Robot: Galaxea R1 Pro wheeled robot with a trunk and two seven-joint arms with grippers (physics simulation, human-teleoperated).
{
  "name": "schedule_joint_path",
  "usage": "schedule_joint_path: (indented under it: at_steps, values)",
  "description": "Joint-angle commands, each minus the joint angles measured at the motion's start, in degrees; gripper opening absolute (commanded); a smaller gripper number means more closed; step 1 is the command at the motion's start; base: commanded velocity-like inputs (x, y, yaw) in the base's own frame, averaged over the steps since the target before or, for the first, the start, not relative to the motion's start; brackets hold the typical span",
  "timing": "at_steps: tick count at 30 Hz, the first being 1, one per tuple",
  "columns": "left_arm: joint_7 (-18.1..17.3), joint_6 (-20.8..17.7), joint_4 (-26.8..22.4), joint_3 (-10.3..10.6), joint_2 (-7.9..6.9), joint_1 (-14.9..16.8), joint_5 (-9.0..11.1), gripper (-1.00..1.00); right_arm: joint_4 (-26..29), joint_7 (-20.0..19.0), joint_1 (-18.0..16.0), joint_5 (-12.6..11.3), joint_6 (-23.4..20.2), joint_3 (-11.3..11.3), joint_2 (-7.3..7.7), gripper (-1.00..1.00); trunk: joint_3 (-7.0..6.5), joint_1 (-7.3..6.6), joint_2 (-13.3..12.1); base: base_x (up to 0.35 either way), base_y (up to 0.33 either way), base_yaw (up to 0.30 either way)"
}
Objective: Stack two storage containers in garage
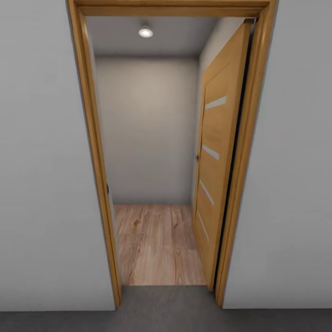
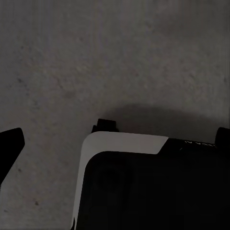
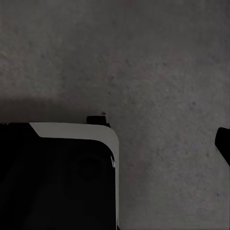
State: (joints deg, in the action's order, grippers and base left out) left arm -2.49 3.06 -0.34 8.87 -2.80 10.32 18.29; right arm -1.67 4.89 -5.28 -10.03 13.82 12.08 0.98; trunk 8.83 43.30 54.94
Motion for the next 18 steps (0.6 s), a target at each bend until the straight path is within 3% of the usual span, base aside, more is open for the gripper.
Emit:
schedule_joint_path:
  at_steps: [1,18]
  values:
    - [-0.2,0.2,0.1,0.5,-0.01,0.1,0.6,1.0,-0.2,0.0,-0.1,-0.5,0.3,0.5,-0.02,1.0,0.08,0.04,0.0,0.326,0.0,0.0]
    - [-0.2,0.1,0.1,0.5,-0.01,0.1,0.6,1.0,-0.2,0.0,-0.1,-0.5,0.3,0.6,-0.29,1.0,0.08,0.04,0.0,0.326,0.0,0.038]
